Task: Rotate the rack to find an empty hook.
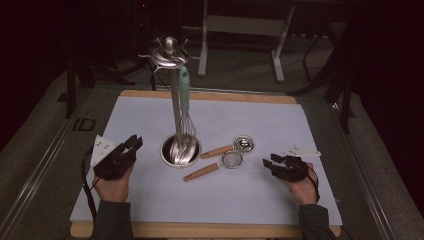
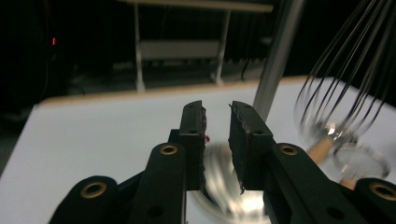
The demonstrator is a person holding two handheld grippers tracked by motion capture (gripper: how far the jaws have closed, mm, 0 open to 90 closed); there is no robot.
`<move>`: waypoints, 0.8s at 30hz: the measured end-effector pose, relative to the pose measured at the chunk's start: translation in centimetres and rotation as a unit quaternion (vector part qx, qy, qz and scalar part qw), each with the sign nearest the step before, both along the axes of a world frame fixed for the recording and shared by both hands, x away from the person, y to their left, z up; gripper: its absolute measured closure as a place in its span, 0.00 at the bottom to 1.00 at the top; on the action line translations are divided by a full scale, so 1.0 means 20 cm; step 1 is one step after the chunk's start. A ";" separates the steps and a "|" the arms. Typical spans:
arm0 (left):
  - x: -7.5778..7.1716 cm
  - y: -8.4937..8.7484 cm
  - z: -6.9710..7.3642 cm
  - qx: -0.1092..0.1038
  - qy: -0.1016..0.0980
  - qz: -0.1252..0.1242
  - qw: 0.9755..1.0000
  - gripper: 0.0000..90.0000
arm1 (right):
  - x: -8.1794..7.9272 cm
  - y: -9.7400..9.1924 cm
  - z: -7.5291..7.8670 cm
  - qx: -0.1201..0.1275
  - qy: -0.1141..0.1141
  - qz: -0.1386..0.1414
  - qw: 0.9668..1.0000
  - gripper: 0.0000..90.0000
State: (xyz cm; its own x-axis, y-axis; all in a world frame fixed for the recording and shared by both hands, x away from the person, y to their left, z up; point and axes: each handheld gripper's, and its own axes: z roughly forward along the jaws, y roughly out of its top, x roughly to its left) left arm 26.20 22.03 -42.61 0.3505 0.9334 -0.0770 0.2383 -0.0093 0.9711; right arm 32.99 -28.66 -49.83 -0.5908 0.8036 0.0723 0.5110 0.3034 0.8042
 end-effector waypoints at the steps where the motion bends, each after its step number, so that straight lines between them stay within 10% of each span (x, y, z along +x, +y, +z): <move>1: 0.00 -0.02 0.03 0.004 -0.011 -0.001 1.000 0.86 | 0.00 -0.01 0.00 0.002 0.001 -0.004 1.000 0.63; 14: 0.03 -0.17 0.38 -0.005 -0.130 -0.015 0.991 1.00 | 0.01 -0.05 -0.03 0.018 0.005 -0.028 0.999 0.60; 24: 0.06 -0.27 0.56 -0.013 -0.203 -0.042 0.978 1.00 | 0.00 -0.05 -0.04 0.001 0.003 -0.031 1.000 0.60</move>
State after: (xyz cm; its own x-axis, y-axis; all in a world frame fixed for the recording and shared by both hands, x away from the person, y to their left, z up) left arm 27.45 16.62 -31.45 0.4324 0.8996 0.0608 -0.1685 0.0144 0.9856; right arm 33.01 -29.67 -50.67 -0.5398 0.8382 0.0784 0.5342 0.2691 0.8014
